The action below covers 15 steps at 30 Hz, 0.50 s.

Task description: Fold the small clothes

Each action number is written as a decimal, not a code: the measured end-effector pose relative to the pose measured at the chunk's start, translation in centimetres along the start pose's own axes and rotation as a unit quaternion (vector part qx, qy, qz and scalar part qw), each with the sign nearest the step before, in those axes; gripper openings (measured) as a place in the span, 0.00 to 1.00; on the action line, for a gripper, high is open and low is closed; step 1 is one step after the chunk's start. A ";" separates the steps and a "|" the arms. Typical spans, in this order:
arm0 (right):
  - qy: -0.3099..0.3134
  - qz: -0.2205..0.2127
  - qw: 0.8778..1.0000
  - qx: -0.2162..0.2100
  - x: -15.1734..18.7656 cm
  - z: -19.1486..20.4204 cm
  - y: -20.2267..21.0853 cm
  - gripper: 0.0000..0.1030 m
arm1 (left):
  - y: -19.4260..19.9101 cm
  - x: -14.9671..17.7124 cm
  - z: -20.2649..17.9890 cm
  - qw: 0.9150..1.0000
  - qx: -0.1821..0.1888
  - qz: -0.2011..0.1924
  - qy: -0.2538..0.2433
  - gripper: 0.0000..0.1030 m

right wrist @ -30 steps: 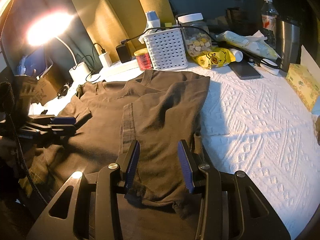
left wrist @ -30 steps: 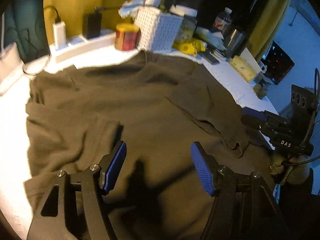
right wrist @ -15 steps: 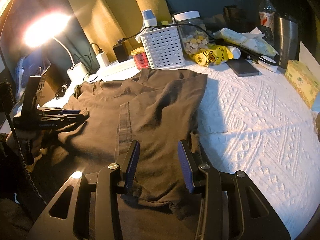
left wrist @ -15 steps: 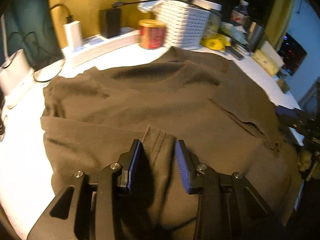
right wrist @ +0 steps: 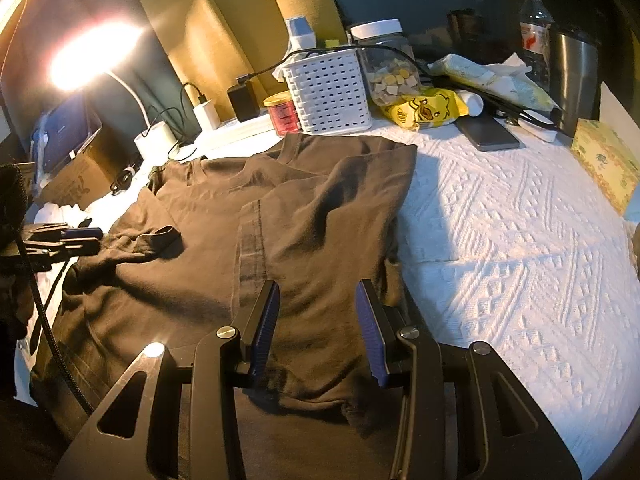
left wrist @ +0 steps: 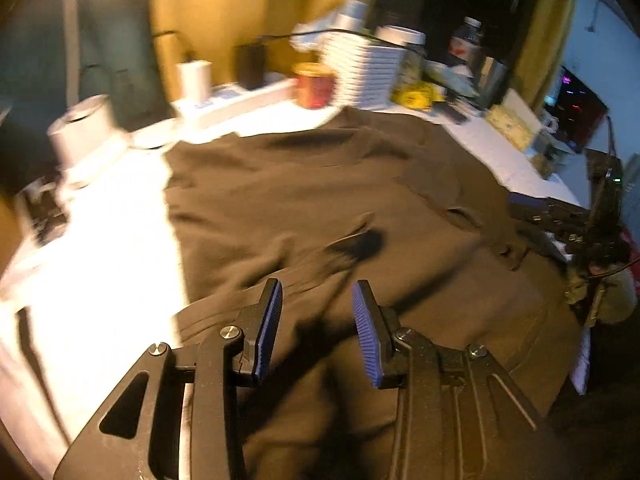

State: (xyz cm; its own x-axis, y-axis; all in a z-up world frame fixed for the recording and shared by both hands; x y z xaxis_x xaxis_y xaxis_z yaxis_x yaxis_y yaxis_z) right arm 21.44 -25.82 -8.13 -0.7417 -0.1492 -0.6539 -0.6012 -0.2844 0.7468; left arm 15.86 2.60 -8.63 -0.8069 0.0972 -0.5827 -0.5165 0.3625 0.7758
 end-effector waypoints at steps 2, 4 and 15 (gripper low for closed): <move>0.004 0.000 1.000 -0.002 0.0 0.5 -0.1 0.41 | 0.3 0.4 1.5 1.000 -0.019 0.001 0.015 0.35; 0.009 0.000 1.000 -0.004 0.0 1.0 -0.1 0.41 | 0.6 0.9 2.9 0.999 -0.040 -0.002 0.032 0.35; 0.023 -0.001 1.000 0.002 0.1 2.8 0.5 0.41 | -0.7 1.8 6.1 0.998 -0.021 -0.009 0.067 0.35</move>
Point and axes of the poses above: each gripper's, at about its wrist camera, not at the fingertips, and y roughly against the way its jaws point, z to its left, x to its underside, the point moved 2 cm from there along -y, roughly the way its jaws point, and after that the axes turned 9 degrees about x, right-handed, at the moved point
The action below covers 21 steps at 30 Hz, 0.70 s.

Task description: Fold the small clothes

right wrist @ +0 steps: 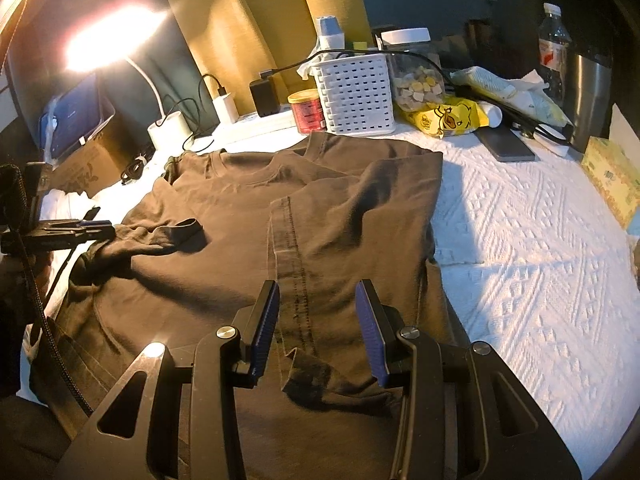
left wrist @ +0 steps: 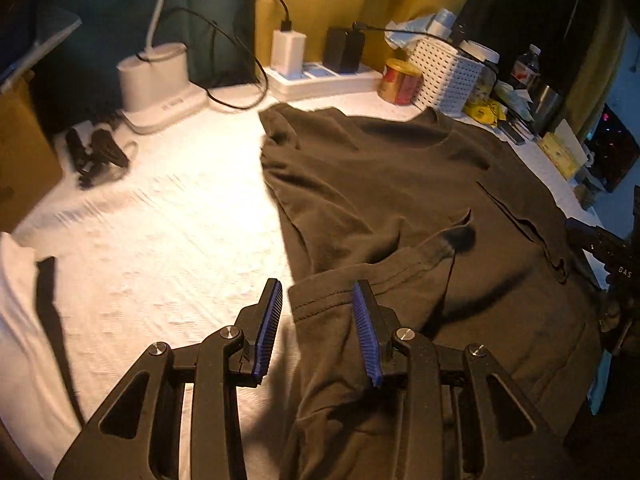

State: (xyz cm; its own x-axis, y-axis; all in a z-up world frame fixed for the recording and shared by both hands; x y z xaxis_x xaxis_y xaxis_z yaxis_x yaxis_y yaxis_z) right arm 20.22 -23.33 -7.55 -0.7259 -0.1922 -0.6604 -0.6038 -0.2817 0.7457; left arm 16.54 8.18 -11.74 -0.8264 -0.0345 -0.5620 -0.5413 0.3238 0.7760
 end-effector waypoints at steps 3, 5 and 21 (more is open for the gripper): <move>0.002 -0.002 1.000 0.001 -0.1 0.2 0.3 0.41 | 0.4 0.4 -1.0 1.000 0.004 -0.012 -0.023 0.25; 0.003 -0.002 1.000 0.001 0.0 0.4 0.4 0.41 | 0.9 0.6 -1.9 0.999 0.005 -0.020 -0.037 0.14; 0.003 0.005 1.000 -0.003 0.9 0.2 0.1 0.41 | 0.4 5.0 -9.0 0.991 0.066 0.032 -0.111 0.05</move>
Point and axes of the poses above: each gripper's, at about its wrist camera, not at the fingertips, and y roughly against the way its jaws point, z to its left, x to its underside, the point moved 2 cm from there along -y, roughly the way its jaws point, and after that the axes turned 9 degrees about x, right-handed, at the moved point
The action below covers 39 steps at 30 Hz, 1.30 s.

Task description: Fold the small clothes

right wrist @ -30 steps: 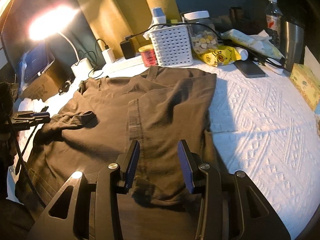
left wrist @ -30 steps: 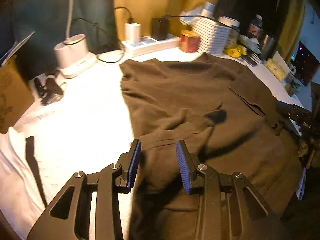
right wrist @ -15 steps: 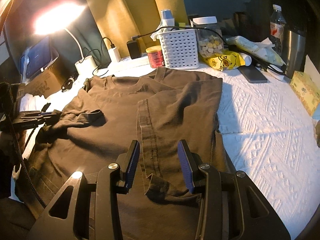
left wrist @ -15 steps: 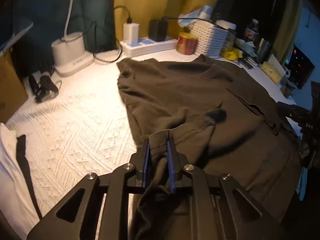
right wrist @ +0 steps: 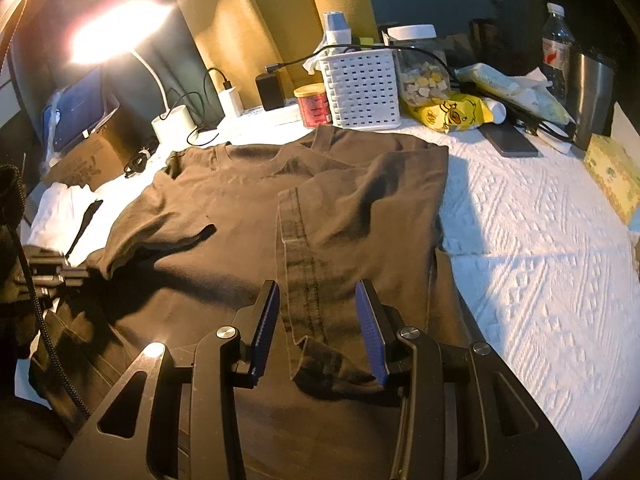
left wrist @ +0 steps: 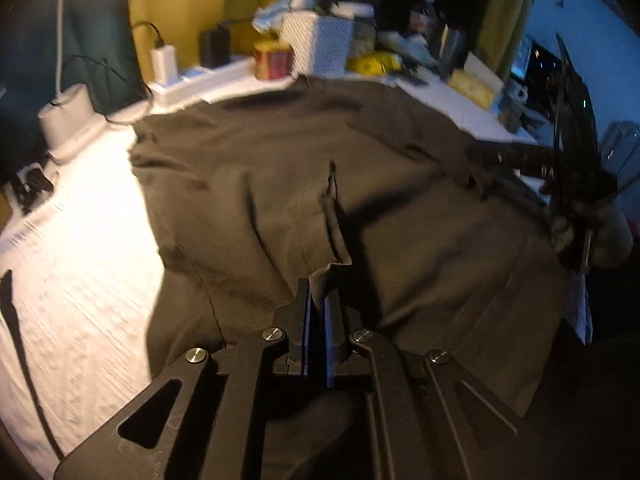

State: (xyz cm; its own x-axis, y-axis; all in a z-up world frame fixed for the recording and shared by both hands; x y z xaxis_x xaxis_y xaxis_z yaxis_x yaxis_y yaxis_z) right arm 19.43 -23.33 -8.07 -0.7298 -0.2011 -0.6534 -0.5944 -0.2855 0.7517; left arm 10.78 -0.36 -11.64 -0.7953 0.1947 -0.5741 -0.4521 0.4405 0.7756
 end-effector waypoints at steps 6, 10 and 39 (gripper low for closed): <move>-0.006 0.009 1.000 0.003 0.8 -0.9 -0.1 0.41 | -0.9 -0.3 -0.7 1.000 -0.010 0.023 -0.001 0.55; -0.004 0.016 1.000 -0.002 1.1 -1.0 -0.3 0.41 | -0.4 -2.0 -0.9 1.000 0.001 -0.008 0.000 0.64; 0.011 0.047 0.999 -0.017 3.9 1.3 0.6 0.41 | -2.1 -0.3 -3.0 0.998 0.060 0.013 0.007 0.65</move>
Point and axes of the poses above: each gripper's, at about its wrist camera, not at the fingertips, and y roughly against the way its jaws point, z to its left, x to its underside, the point moved 2 cm from there along -y, roughly the way its jaws point, and after that the axes turned 9 degrees about x, right-handed, at the moved point
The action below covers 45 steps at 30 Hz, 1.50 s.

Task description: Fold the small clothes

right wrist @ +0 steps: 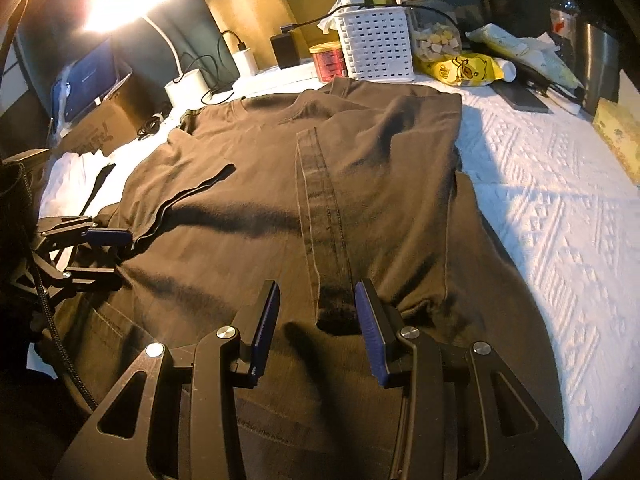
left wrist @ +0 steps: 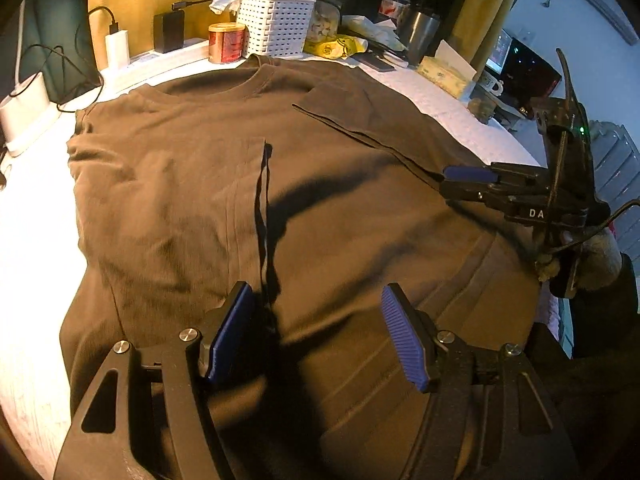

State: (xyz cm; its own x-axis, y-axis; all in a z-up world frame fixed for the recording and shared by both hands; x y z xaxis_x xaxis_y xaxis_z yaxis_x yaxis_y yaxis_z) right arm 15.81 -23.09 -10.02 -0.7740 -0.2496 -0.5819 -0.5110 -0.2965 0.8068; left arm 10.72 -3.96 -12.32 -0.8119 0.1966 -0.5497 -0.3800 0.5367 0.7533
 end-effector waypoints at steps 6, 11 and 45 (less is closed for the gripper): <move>0.005 -0.009 1.000 0.007 0.5 0.6 1.2 0.41 | 1.1 1.1 -0.4 1.000 -0.008 -0.014 0.001 0.65; 0.008 -0.022 1.000 0.016 1.0 0.9 2.5 0.41 | 2.3 1.8 -0.8 0.999 -0.018 -0.032 0.002 0.65; -0.043 -0.031 0.985 0.166 9.4 -7.0 9.2 0.41 | 11.5 12.9 2.8 0.940 -0.288 -0.141 0.115 0.65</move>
State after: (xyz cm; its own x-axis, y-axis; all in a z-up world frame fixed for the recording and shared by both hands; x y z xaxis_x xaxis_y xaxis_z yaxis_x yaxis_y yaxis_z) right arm 6.46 -34.63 -8.75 -0.7589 -0.1569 -0.6320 -0.6414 0.0129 0.7671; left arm -2.92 7.02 -11.76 -0.6919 -0.1060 -0.7142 -0.7178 -0.0060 0.6962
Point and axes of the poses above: each gripper's, at about its wrist camera, not at the fingertips, and y roughly against the way its jaws point, z to its left, x to its underside, the point moved 2 cm from there along -y, roughly the way its jaws point, and after that the axes turned 9 degrees about x, right-handed, at the moved point
